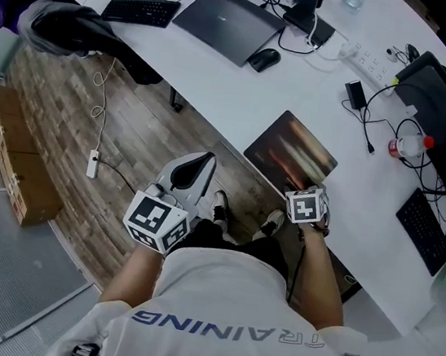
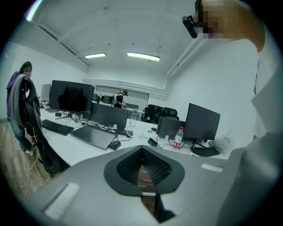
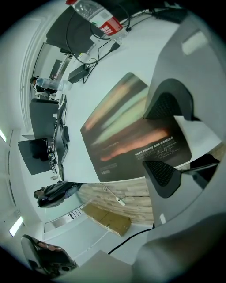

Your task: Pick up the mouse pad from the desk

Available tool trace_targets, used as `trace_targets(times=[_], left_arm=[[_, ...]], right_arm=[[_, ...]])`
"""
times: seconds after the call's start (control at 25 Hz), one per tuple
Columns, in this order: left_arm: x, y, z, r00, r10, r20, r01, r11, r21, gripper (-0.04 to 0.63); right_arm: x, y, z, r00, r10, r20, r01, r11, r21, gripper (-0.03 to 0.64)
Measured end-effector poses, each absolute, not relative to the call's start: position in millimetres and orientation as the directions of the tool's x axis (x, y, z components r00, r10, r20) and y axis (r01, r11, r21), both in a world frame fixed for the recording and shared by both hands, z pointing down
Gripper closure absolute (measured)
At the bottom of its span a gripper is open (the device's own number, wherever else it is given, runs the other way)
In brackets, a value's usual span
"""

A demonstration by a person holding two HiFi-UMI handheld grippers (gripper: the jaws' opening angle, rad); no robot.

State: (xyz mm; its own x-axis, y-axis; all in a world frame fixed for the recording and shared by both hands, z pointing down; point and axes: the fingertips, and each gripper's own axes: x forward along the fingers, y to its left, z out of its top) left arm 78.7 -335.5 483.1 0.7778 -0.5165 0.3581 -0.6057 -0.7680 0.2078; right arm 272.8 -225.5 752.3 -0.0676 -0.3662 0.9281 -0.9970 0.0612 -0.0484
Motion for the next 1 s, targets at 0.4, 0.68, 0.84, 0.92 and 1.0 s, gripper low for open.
trace_targets(times=[0.4, 0.68, 0.84, 0.92, 1.0], left_arm=[[84, -329, 483, 0.816, -0.474, 0.331, -0.559, -0.794, 0.24, 0.595], [83, -330, 476, 0.824, -0.479, 0.303, -0.555, -0.789, 0.262, 0.595], [90, -331, 463, 0.839, -0.473, 0.269, -0.538, -0.797, 0.276, 0.595], [94, -333, 454, 0.848, -0.468, 0.249, -0.525, -0.807, 0.272, 0.595], [97, -335, 446, 0.853, -0.47, 0.226, -0.518, -0.814, 0.263, 0.595]], right_arm=[[278, -226, 749, -0.026, -0.424, 0.905, -1.0, 0.0, -0.028, 0.514], [282, -224, 714, -0.015, -0.518, 0.855, -0.999, -0.026, -0.034, 0.571], [289, -225, 694, 0.008, -0.562, 0.827, -0.999, -0.049, -0.024, 0.571], [292, -228, 678, 0.016, -0.592, 0.805, -0.998, -0.06, -0.025, 0.571], [296, -234, 657, 0.027, -0.633, 0.774, -0.997, -0.068, -0.021, 0.571]])
